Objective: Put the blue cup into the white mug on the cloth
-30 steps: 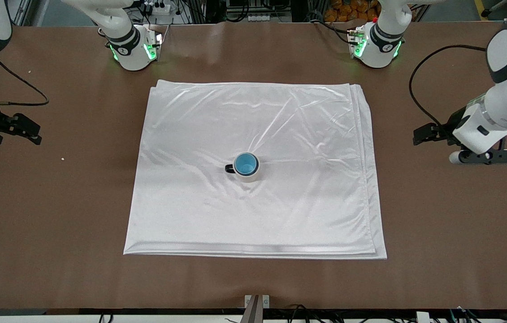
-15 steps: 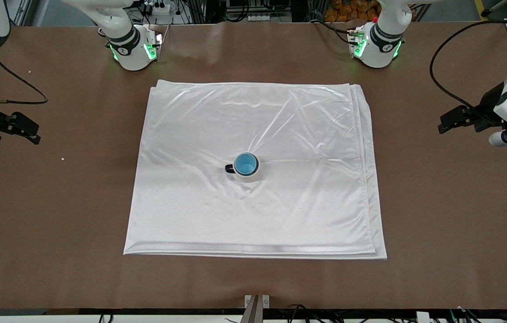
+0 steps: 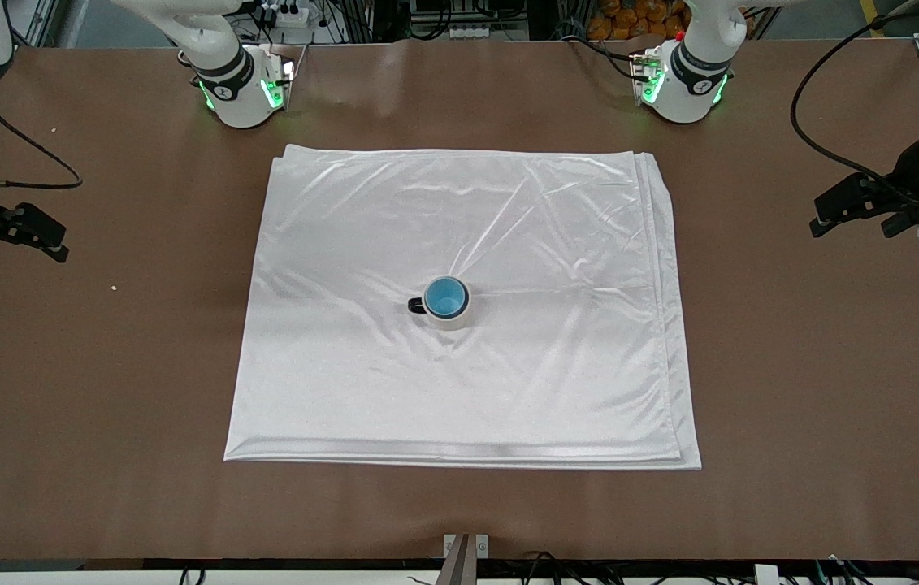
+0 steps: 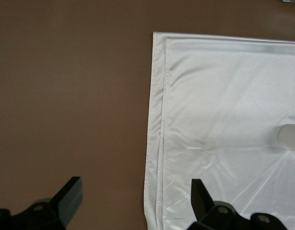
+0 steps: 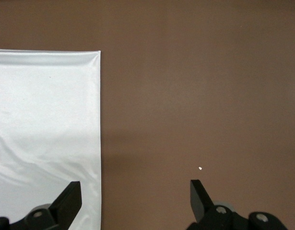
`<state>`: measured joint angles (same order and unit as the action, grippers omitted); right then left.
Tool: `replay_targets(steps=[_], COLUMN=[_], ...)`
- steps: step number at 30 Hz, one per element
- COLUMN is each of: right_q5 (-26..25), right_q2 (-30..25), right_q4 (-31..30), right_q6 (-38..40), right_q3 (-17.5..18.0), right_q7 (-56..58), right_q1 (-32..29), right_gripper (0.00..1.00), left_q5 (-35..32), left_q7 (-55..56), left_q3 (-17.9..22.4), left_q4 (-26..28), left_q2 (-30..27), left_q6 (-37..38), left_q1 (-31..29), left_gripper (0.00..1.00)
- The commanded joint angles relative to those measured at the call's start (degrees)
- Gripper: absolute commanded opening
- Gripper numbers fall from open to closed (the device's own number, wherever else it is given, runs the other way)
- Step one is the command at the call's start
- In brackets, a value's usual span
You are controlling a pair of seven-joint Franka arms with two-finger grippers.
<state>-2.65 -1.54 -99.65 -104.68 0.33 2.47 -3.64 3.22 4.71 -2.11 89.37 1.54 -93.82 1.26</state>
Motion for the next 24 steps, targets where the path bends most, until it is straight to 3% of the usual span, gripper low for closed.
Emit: replay_targets(steps=[1, 7, 24], right_q5=[0.9, 0.9, 0.9], right_q2=[0.9, 0.9, 2.9], right_q4=[1.6, 1.2, 3.2], right_q6=[1.1, 3.1, 3.2], right_q3=[0.3, 0.2, 0.2], right_q7=[-0.6, -1.1, -0.8], right_q1=[-0.8, -0.9, -2.3], right_gripper=[1.0, 1.0, 1.0], left_q5=[-1.6, -6.7, -6.1], left_q7=[-1.0, -2.2, -4.8], left_q3=[0.3, 4.6, 4.4], left_q4=[-1.5, -1.5, -1.2], left_q2=[0.9, 0.5, -0.1], left_q6=[1.0, 1.0, 6.0], left_q1=[0.6, 6.2, 5.0], left_gripper=[1.0, 1.0, 1.0])
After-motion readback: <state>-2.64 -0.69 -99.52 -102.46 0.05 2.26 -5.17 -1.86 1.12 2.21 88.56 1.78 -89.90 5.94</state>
